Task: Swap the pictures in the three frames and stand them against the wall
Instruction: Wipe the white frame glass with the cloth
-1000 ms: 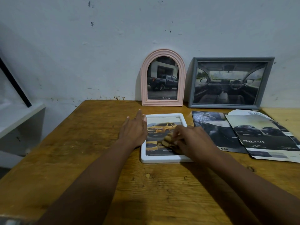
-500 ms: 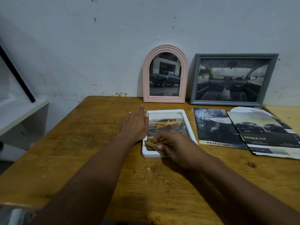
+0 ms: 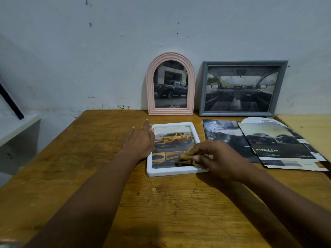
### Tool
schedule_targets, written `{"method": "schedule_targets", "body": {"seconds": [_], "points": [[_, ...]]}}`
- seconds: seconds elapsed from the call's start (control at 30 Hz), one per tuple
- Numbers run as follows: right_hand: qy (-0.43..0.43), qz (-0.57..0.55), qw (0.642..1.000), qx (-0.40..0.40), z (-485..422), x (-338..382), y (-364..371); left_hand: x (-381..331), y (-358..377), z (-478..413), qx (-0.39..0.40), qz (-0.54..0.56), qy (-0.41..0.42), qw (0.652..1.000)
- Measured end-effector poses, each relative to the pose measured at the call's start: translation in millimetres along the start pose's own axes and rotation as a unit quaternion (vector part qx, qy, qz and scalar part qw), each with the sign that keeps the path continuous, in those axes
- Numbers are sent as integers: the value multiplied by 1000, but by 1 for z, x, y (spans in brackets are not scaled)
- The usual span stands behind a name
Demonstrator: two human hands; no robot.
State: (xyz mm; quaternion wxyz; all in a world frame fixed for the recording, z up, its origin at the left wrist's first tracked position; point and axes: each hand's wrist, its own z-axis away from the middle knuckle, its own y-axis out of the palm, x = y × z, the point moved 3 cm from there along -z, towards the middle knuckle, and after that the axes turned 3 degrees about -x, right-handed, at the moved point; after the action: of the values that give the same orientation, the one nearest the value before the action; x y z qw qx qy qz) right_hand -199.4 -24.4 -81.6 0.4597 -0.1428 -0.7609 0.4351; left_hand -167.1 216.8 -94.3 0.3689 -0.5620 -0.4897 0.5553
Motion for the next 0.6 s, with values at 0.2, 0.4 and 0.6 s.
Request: {"method": "schedule_targets", "body": {"seconds": [0.2,0.4,0.6], "points": [[62,-144,978,-138,-44,-2,-39,6,8,-6,-5,4,3,1000],[97,29,985,-143,-118,-35,-18,5,9,-8,17,-24,-6,1000],[88,123,985,-79,-112,-44,11,1,13,-7,90,-74,72,991]]}}
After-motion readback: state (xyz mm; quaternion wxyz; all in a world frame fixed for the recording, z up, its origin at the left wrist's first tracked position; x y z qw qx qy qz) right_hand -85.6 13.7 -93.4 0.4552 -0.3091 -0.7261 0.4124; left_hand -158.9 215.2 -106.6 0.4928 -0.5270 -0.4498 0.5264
